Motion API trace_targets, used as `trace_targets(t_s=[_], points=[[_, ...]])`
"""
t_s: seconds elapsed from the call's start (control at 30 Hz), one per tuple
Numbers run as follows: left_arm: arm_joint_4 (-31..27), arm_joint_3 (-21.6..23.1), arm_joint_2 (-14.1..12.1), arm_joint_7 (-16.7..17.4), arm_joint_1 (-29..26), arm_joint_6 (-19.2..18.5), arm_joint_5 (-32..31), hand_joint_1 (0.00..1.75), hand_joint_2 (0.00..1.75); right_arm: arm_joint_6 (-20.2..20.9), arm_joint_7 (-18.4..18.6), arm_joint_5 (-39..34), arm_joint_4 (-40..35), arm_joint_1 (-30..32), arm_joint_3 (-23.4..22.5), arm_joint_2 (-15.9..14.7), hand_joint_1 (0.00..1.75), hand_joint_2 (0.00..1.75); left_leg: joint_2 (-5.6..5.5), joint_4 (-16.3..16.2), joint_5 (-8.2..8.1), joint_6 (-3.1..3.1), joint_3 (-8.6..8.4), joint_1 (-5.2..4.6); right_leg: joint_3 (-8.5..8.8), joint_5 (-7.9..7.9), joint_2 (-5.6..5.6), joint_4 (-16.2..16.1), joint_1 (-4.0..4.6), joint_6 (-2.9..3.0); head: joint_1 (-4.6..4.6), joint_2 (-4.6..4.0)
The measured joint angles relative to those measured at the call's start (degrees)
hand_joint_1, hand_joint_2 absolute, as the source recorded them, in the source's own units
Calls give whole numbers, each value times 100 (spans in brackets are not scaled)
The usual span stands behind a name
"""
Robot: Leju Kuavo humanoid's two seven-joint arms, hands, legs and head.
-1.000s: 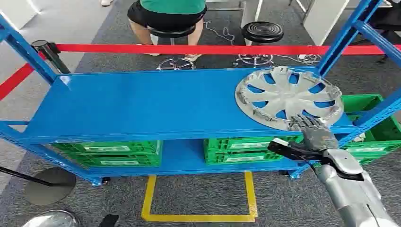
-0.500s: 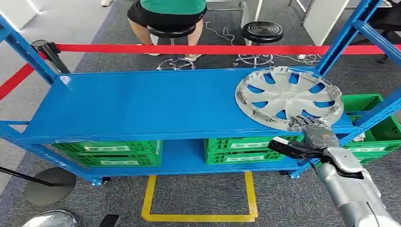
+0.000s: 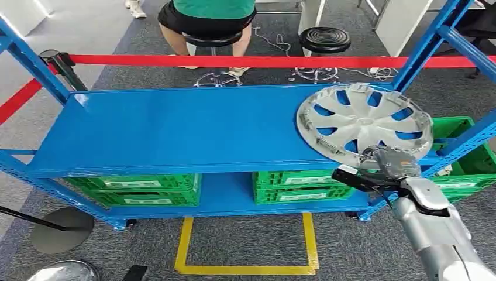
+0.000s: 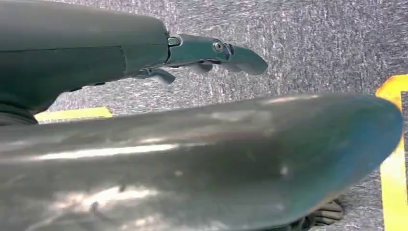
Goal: Take the parts from the cabinet and place them on the table.
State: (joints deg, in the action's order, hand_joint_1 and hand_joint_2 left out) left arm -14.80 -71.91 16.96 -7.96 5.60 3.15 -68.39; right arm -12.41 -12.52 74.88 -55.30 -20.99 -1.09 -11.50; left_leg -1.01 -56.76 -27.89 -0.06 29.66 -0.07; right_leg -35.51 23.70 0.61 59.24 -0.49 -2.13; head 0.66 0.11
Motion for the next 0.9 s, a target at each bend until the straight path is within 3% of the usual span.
trace_targets(t_s=[0.67,0.8,0.87,0.9], points=[[4,33,-11,-4,-5,44,-136,0,0,-144,4,335,-55,130,35,127,175,175,-8,0,4,6,3,-4,4,0,-13,-2,-1,0,0,0],[4,46,-22,-26,-7,207,-183,0,0,-219,-42,509,-436,384,39,255,175,175,-7,0,4,7,6,-2,3,0,-13,-1,-2,-1,0,0],[4,98,-22,-31,-19,442,-269,0,0,-611,-349,726,-974,700,138,378,175,175,-9,0,5,6,17,1,-6,0,-15,1,-1,0,2,0],[4,127,-24,-31,-28,510,-289,0,0,-594,-271,871,-1328,863,234,451,175,175,-7,1,5,6,31,3,-14,0,-10,2,0,0,2,0]])
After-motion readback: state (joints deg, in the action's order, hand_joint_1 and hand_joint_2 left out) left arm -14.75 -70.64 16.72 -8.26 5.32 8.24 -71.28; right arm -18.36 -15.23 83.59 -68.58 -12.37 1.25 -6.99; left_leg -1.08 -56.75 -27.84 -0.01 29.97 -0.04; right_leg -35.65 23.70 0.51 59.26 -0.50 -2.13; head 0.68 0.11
